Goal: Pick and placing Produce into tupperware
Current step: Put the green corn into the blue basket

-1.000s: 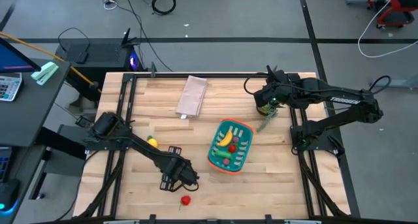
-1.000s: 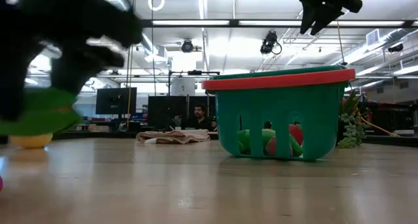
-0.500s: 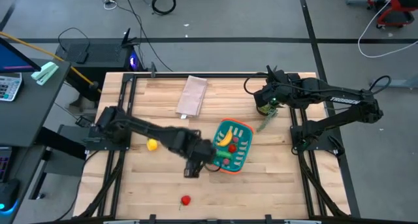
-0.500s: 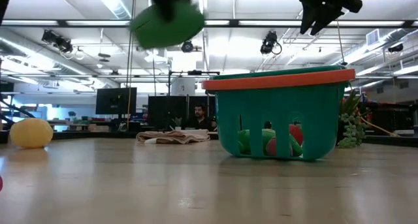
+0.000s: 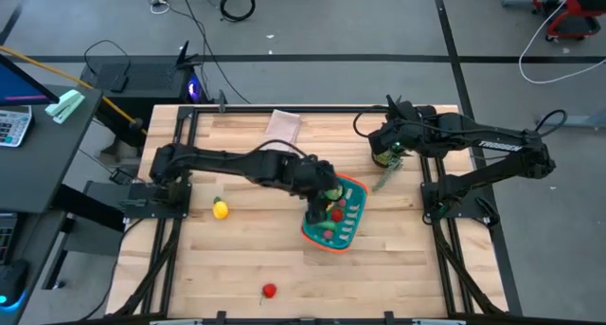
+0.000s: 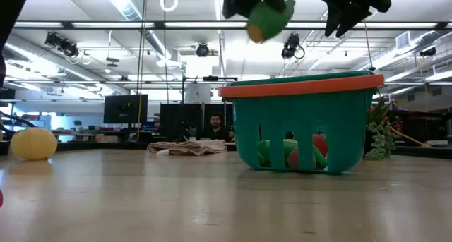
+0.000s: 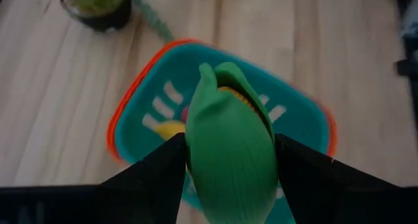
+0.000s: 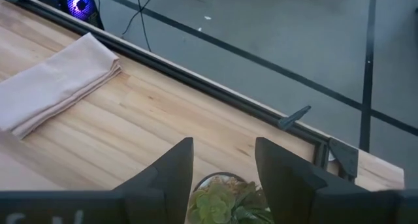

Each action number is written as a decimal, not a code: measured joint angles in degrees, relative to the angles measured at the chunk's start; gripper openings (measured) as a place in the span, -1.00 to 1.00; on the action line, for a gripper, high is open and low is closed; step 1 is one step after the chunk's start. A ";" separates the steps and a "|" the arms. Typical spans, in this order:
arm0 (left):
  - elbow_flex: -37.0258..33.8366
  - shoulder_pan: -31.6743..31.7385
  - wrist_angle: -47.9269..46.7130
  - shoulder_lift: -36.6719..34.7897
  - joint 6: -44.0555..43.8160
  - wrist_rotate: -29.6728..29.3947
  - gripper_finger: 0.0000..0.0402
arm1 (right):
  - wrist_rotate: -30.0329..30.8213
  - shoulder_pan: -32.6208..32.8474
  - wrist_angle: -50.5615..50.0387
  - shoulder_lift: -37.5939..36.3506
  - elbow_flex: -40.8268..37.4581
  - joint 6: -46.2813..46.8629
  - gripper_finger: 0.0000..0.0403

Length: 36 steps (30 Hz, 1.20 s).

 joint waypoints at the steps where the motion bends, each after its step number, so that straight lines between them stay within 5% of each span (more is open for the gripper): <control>1: 0.02 0.34 0.81 0.97 -0.03 -0.02 0.10 | 0.01 0.00 0.00 -0.01 0.00 -0.29 -0.14; 17: -0.04 -0.69 8.26 13.04 -4.31 1.41 0.14 | 0.22 0.00 -0.14 -0.01 -0.02 -0.92 -0.14; 36: 0.03 -0.68 7.47 15.47 -6.93 3.88 0.29 | -1.16 0.04 0.27 0.01 -0.20 -0.96 -0.14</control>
